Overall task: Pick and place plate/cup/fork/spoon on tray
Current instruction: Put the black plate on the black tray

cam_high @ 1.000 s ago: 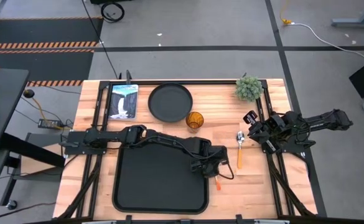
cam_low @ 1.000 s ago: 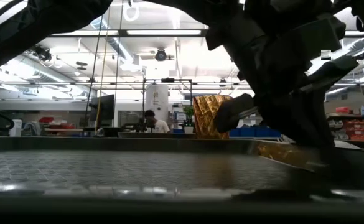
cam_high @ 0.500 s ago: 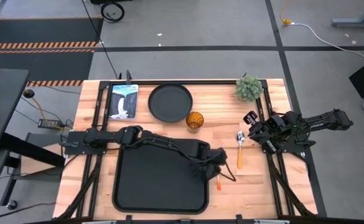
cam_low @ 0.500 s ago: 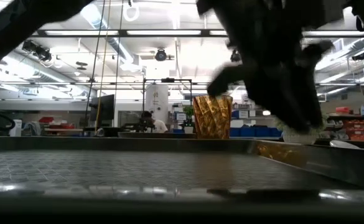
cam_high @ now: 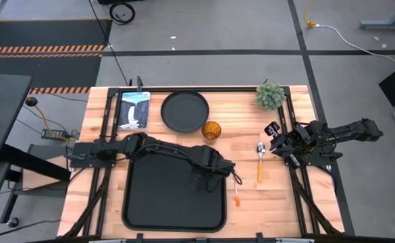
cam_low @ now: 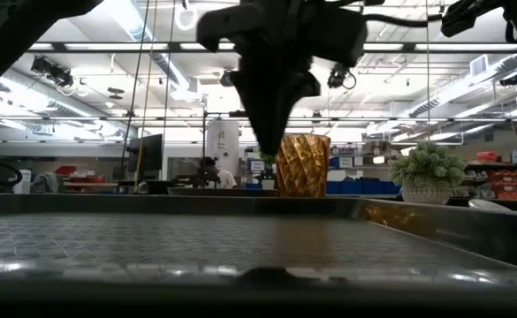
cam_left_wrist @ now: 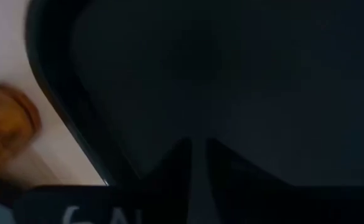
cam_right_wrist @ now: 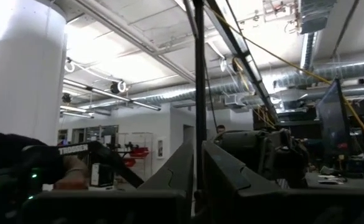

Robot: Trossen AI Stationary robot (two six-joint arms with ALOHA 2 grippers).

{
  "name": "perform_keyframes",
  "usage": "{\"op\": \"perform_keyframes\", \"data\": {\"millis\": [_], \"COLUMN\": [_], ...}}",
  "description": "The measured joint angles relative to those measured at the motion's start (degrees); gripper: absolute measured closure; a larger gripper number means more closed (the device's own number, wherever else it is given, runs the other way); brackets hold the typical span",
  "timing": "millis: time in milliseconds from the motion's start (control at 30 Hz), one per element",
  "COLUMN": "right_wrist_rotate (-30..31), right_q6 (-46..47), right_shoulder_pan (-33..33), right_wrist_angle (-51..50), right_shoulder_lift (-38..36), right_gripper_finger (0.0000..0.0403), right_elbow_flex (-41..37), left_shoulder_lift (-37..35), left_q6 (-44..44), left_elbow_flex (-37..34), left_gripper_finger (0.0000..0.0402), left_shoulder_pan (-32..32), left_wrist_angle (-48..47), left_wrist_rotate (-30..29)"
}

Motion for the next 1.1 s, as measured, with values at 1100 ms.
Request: {"op": "perform_keyframes", "data": {"millis": [1100], "right_wrist_rotate": [-2.47], "right_q6": [5.17], "right_shoulder_pan": [0.0], "right_wrist_angle": [-3.12], "right_shoulder_lift": [0.0], "right_gripper_finger": [0.0362], "right_elbow_flex": [0.0], "left_shoulder_lift": [-31.94], "left_q6": [-7.05], "left_elbow_flex": [-28.2], "left_gripper_finger": [0.0375], "left_shoulder_pan": [11.51], "left_wrist_angle": [9.16], "left_wrist_rotate": [-12.93]}}
